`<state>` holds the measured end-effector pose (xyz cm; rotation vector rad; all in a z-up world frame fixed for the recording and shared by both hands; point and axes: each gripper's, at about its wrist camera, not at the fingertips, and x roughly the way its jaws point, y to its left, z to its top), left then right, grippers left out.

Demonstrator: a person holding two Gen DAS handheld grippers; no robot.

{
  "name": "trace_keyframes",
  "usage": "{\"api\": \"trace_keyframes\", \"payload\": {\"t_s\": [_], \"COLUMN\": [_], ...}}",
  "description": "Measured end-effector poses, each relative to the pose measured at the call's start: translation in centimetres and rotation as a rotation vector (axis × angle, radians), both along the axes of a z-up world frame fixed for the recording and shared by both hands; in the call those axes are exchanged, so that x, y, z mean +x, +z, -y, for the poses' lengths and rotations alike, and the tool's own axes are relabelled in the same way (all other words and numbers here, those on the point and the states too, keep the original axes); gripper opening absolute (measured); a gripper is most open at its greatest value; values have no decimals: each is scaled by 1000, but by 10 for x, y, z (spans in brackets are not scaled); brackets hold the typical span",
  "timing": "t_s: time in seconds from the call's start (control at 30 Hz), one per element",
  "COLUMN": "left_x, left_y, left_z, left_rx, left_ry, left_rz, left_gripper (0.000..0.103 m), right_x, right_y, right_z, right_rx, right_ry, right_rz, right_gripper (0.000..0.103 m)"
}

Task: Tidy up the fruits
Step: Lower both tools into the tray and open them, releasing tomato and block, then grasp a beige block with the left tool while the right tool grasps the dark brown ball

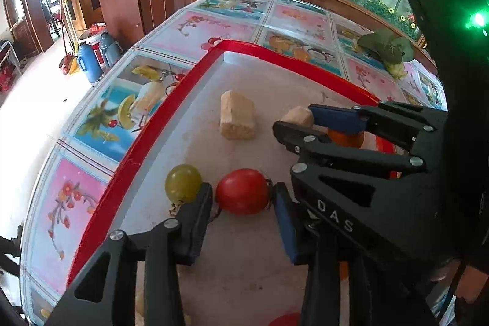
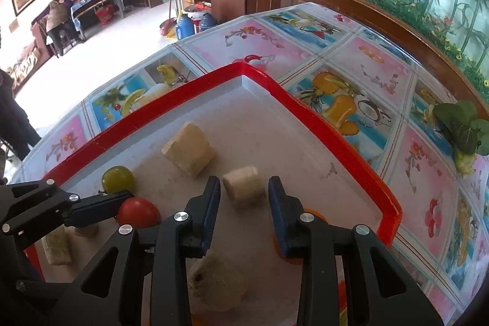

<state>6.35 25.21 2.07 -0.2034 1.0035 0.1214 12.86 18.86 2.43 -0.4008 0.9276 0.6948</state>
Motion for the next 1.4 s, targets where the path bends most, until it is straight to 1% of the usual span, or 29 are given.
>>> {"api": "trace_keyframes", "payload": {"t_s": [0.03,0.17,0.27,0.37,0.43,0.53,0.6,0.67,0.77,0.87,0.97,1.03,1.07,1.17,1.3,1.33,1.4], "left_x": [-1,-8,-12,-19,-24,-37,-48,-56,-65,-70,-74,-80,-83,-88,-94,-94,-95], "left_y": [2,11,14,19,23,31,36,40,42,43,43,44,44,45,48,49,50], "left_z": [0,0,0,3,8,19,30,41,53,57,56,53,52,46,40,40,44], "left_rx": [8,57,86,104,115,102,92,92,92,78,84,88,87,79,66,67,72], "left_ry": [1,26,40,50,51,18,-16,-47,-70,-63,-43,-26,-20,7,29,29,18], "left_rz": [2,15,13,23,33,50,69,78,80,69,60,60,59,54,64,67,74], "left_gripper": [50,68,72,76,77,78,78,78,78,78,78,78,78,78,78,78,78], "right_x": [0,-2,-4,-5,-9,-20,-34,-48,-74,-100,-111,-115,-117,-125,-126,-127,-125], "right_y": [1,9,21,32,40,48,51,51,43,27,14,7,3,-1,-6,-8,-11], "right_z": [0,8,20,36,56,86,113,134,153,153,141,134,128,111,96,96,98], "right_rx": [-3,-10,10,35,89,157,196,217,211,155,117,116,107,51,5,1,14], "right_ry": [-3,-18,-35,-80,-137,-187,-193,-159,-51,52,105,143,171,239,303,316,326], "right_rz": [2,14,29,41,21,8,-10,-41,-105,-123,-125,-160,-158,-116,-67,-66,-72], "right_gripper": [31,32,32,32,32,34,35,37,37,38,38,39,39,42,43,41,31]}}
